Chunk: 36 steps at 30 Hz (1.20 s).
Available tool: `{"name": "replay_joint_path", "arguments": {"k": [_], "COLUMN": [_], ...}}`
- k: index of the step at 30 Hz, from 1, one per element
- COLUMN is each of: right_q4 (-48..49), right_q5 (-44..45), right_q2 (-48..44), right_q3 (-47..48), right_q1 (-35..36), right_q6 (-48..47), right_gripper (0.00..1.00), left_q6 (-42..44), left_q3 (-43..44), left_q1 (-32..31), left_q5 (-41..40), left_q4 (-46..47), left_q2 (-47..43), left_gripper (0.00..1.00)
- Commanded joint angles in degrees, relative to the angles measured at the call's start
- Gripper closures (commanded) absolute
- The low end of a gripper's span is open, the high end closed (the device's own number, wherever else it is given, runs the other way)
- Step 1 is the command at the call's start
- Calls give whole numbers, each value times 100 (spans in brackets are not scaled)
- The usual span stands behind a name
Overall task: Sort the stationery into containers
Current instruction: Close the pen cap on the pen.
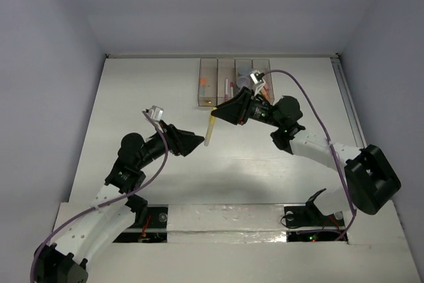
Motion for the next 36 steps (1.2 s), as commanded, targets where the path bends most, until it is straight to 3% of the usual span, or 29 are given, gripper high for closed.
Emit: {"name": "replay_joint_path", "arguments": {"k": [1,15,26,30,36], "right_q4": [441,855,1311,1417,1356], "right_q5": [-199,-278,-340,-349,-313], "right_q2": [129,463,761,797,806], "right_q3": [328,311,425,399,320], "right_q1": [-44,-44,-44,-44,-44], "right_q6": [255,581,1046,1134,1064], "right_gripper": [100,100,100,100,100], "left_q6": [-105,-369,-509,-509,-518], "left_q3": [-124,-229,-203,-115,8], "left_q1": [7,-46,-354,-406,-458], "left_q5": [604,886,965,939,947], "left_q4": [861,1766,2329,2434,2611], "left_q2": [181,322,858,1042,1157], "left_gripper": [33,33,39,50,87]}}
